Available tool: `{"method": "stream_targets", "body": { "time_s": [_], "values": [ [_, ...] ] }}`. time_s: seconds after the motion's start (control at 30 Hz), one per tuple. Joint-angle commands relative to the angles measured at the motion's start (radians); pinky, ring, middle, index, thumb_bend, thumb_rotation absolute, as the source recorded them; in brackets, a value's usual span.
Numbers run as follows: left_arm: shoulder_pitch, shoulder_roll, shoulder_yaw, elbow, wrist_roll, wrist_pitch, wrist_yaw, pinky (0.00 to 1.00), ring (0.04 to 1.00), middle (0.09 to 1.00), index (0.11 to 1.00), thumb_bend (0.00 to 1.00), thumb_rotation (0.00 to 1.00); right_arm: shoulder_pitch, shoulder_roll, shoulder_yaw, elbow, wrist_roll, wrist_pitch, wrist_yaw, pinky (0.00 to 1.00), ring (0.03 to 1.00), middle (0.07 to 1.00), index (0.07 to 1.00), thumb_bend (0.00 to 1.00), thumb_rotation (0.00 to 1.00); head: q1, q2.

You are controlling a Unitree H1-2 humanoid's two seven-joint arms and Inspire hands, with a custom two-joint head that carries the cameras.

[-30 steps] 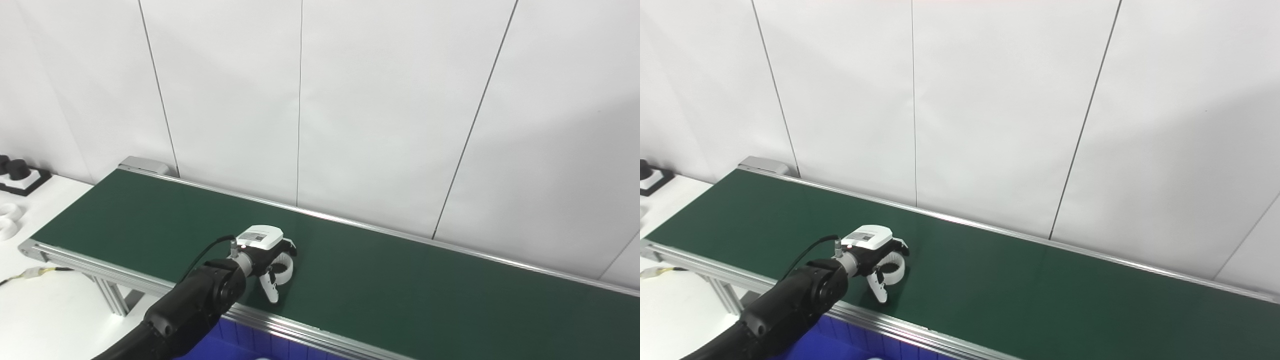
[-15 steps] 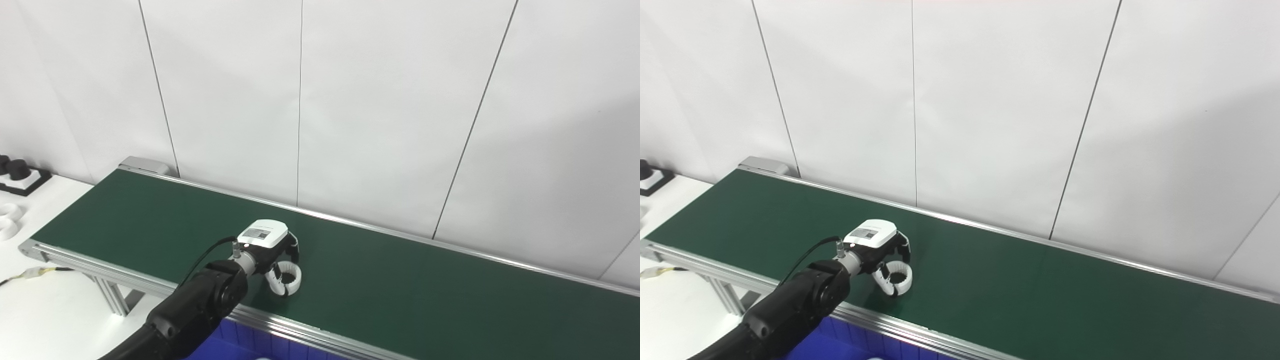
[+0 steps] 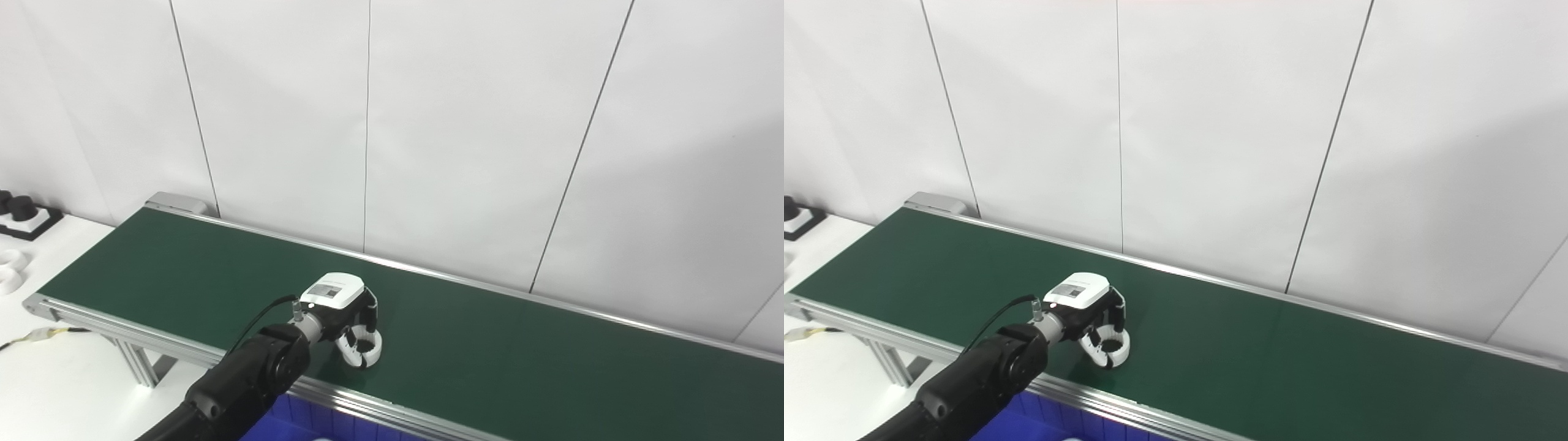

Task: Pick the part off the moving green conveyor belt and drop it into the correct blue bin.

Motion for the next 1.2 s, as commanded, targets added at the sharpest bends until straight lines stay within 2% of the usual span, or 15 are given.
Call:
{"method": "stream_targets", "body": {
  "time_s": [0.0,0.2,0.43,0.63,0.9,1.03,1.17],
  "values": [
    [-0.013,0.017,0.006,-0.024,0.009,-0.008,0.021,0.65,0.48,0.472,0.486,0.5,0.0,-0.002,0.002,-0.005,-0.032,0.011,-0.009,0.0,0.72,0.801,0.841,0.916,0.32,0.78,0.0,0.0],
    [-0.006,0.015,0.009,-0.038,0.007,-0.01,0.024,0.63,0.474,0.471,0.488,0.5,0.0,-0.004,0.002,-0.007,-0.027,0.01,-0.011,0.002,0.72,0.796,0.838,0.916,0.33,0.79,-0.002,0.0],
    [0.008,0.012,0.031,-0.116,-0.018,-0.006,0.003,0.66,0.506,0.493,0.457,0.5,0.0,-0.006,-0.001,-0.006,-0.022,0.007,-0.016,0.005,0.71,0.797,0.839,0.915,0.34,0.8,-0.005,-0.001],
    [0.038,0.019,0.055,-0.278,-0.015,0.027,-0.049,0.69,0.485,0.481,0.475,0.5,0.0,-0.005,-0.001,-0.007,-0.025,0.0,-0.017,0.001,0.7,0.792,0.835,0.914,0.33,0.8,-0.003,0.0],
    [0.093,0.004,0.121,-0.473,-0.084,0.033,-0.094,0.59,0.463,0.468,0.485,0.51,0.0,-0.009,0.001,-0.01,-0.021,0.007,-0.007,0.002,0.72,0.802,0.839,0.917,0.35,0.8,-0.006,0.0],
    [0.121,-0.008,0.147,-0.575,-0.118,0.06,-0.131,0.62,0.467,0.458,0.484,0.5,0.0,-0.009,0.003,-0.011,-0.027,-0.001,-0.002,-0.002,0.7,0.793,0.834,0.914,0.33,0.79,-0.006,0.0],
    [0.153,-0.019,0.163,-0.669,-0.135,0.08,-0.167,0.62,0.457,0.447,0.496,0.5,0.0,-0.01,0.0,-0.011,-0.02,0.007,-0.005,0.003,0.7,0.788,0.831,0.91,0.36,0.8,-0.017,0.008]
  ]
}}
